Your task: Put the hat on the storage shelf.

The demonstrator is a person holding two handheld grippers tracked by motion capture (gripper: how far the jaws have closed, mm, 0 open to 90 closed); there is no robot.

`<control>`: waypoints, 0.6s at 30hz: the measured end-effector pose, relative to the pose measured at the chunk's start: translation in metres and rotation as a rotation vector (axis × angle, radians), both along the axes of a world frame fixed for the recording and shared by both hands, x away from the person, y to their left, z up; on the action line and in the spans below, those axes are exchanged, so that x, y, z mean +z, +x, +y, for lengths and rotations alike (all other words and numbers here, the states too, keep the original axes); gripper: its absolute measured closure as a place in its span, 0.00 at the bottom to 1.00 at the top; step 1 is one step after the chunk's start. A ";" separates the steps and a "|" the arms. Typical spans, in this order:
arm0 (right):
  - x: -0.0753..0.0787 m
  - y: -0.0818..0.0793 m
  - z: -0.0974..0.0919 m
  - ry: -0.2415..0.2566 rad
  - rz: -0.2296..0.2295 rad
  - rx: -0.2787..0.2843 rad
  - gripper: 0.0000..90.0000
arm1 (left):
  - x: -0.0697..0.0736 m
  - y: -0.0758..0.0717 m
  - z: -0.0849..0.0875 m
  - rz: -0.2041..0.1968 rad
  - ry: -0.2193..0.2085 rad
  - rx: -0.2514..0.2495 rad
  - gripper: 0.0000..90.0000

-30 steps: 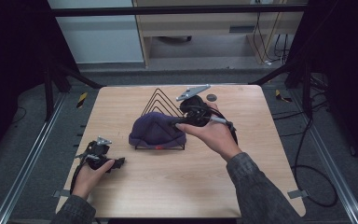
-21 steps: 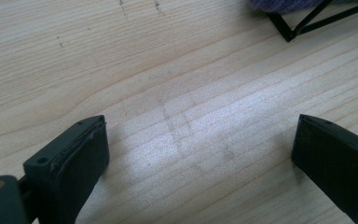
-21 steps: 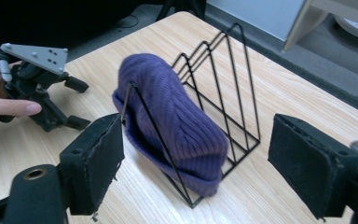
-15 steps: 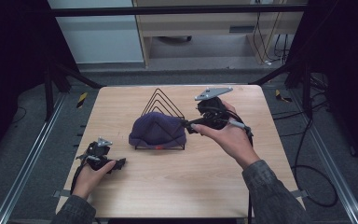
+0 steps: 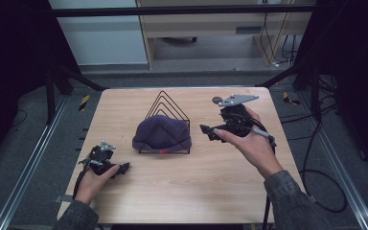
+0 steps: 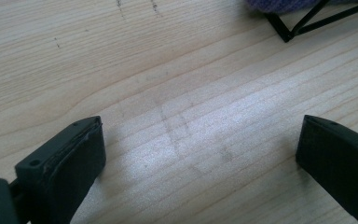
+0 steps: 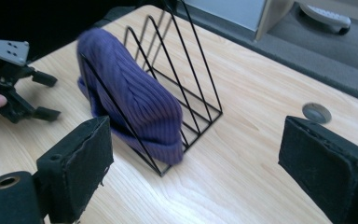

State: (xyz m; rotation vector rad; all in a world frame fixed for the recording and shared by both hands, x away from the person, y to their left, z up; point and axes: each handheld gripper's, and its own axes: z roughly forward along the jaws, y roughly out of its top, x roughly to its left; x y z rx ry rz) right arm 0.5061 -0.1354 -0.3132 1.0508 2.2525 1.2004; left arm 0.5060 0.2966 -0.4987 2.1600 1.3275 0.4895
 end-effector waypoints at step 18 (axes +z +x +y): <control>-0.053 -0.005 -0.054 0.011 0.055 -0.105 0.12 | 0.000 0.000 0.000 0.003 0.001 -0.007 0.00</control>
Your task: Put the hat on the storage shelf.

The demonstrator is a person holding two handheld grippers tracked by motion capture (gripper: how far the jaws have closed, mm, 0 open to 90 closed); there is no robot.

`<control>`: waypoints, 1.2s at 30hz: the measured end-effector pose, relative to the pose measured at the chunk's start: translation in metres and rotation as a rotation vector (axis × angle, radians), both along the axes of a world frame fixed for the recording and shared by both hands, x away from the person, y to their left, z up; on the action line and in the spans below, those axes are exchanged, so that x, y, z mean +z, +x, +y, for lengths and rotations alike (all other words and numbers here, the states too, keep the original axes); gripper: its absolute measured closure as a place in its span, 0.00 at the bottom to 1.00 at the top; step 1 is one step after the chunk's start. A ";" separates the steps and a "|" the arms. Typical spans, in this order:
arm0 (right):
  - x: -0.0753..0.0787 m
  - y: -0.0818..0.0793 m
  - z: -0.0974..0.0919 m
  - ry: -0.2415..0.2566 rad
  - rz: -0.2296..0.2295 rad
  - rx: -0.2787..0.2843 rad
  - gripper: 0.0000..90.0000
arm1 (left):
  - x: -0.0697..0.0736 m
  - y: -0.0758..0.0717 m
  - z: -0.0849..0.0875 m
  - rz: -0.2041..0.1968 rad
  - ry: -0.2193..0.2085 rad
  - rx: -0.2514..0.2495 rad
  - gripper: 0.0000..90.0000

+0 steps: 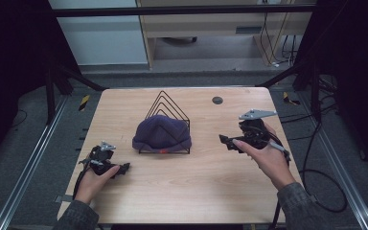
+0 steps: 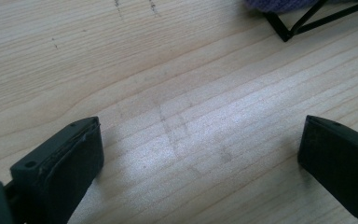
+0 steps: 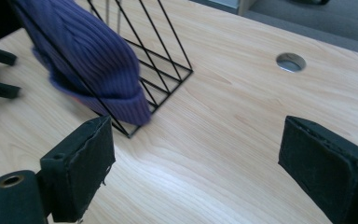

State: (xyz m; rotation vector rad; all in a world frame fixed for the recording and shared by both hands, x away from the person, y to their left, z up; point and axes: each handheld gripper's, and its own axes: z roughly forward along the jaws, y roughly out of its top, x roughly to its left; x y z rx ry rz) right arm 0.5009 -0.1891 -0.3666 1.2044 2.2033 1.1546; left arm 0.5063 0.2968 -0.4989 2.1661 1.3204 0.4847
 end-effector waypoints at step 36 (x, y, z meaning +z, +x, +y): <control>-0.124 0.040 -0.012 -0.011 0.190 -0.123 0.15 | 0.000 0.001 -0.001 -0.005 -0.001 -0.011 0.00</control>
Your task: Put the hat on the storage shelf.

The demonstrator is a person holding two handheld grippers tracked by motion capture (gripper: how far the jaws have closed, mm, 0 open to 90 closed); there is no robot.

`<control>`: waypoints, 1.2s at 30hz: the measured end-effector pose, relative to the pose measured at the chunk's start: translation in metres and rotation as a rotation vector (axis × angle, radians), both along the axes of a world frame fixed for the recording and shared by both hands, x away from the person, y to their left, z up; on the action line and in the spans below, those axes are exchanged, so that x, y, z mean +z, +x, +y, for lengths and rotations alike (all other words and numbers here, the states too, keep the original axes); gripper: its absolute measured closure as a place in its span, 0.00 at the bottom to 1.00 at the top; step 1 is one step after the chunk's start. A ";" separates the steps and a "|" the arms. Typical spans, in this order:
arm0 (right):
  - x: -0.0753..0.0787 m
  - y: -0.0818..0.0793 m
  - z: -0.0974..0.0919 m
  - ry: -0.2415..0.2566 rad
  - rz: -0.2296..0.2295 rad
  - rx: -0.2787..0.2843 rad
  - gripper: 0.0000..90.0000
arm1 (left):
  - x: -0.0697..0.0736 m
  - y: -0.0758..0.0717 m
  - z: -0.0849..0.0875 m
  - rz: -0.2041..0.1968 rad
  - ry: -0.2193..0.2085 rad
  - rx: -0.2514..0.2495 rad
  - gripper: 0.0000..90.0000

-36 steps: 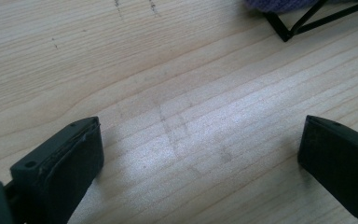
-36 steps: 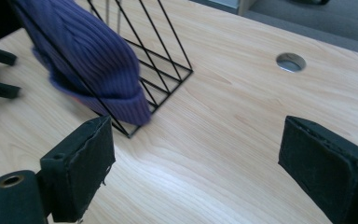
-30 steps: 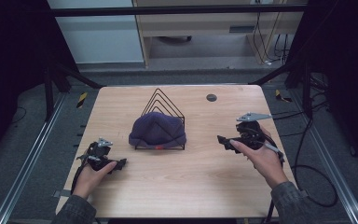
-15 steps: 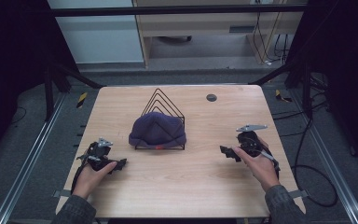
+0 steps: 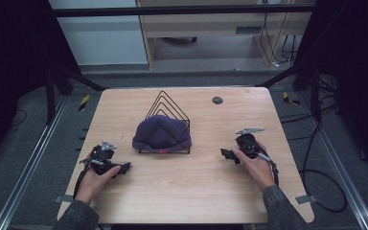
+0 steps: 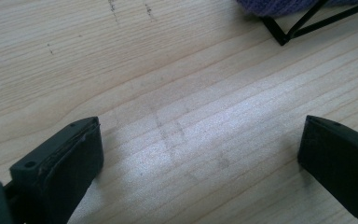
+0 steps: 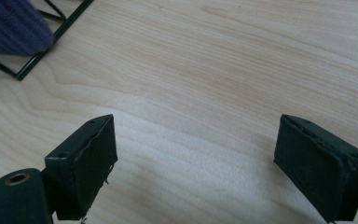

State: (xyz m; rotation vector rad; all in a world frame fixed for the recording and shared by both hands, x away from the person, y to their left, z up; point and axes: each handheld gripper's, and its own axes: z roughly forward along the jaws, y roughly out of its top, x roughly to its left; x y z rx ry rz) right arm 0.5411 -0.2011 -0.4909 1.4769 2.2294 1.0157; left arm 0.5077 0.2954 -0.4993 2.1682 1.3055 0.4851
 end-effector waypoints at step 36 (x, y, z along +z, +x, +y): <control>-0.021 -0.016 0.012 -0.109 -0.120 0.011 0.07 | -0.001 0.000 -0.001 -0.008 -0.009 -0.009 0.00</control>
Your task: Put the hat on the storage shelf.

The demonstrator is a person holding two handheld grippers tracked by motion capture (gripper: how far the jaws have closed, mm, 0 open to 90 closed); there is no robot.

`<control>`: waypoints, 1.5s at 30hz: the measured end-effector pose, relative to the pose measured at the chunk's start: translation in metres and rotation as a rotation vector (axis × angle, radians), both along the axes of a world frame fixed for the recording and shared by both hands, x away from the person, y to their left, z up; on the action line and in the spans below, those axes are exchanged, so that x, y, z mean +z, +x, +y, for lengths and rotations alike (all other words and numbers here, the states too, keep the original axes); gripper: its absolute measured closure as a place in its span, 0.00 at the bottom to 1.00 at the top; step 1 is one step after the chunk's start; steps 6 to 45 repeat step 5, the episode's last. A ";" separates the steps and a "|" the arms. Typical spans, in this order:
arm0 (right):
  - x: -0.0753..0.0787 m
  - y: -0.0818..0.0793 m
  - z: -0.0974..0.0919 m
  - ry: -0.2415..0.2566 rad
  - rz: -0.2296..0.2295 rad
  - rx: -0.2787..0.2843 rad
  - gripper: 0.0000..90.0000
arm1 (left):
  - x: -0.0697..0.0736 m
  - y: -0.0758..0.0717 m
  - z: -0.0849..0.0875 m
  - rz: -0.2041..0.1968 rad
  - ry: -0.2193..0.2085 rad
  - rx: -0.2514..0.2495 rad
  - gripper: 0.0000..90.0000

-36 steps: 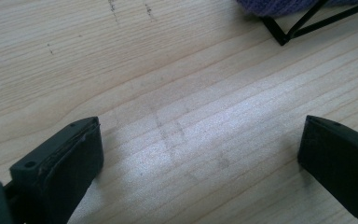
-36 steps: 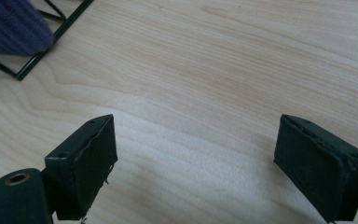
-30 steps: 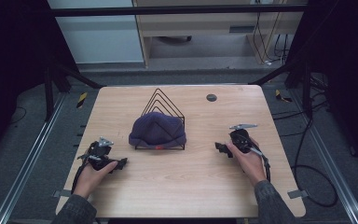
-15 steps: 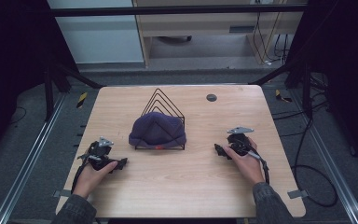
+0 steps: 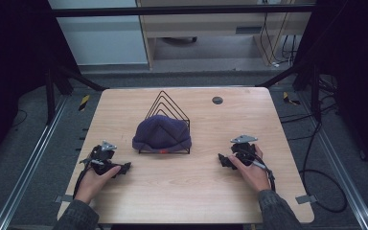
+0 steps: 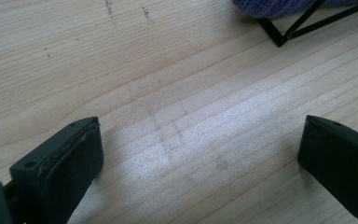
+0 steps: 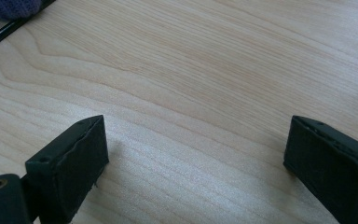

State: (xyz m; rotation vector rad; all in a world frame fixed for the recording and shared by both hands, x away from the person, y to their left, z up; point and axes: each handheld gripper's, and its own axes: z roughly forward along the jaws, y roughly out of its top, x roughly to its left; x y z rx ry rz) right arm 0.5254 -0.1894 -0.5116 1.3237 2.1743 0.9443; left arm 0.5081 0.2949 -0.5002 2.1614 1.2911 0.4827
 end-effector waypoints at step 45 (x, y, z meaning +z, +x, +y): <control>0.000 -0.001 0.001 0.002 0.002 -0.013 0.07 | 0.000 0.000 0.000 0.001 0.002 -0.001 0.00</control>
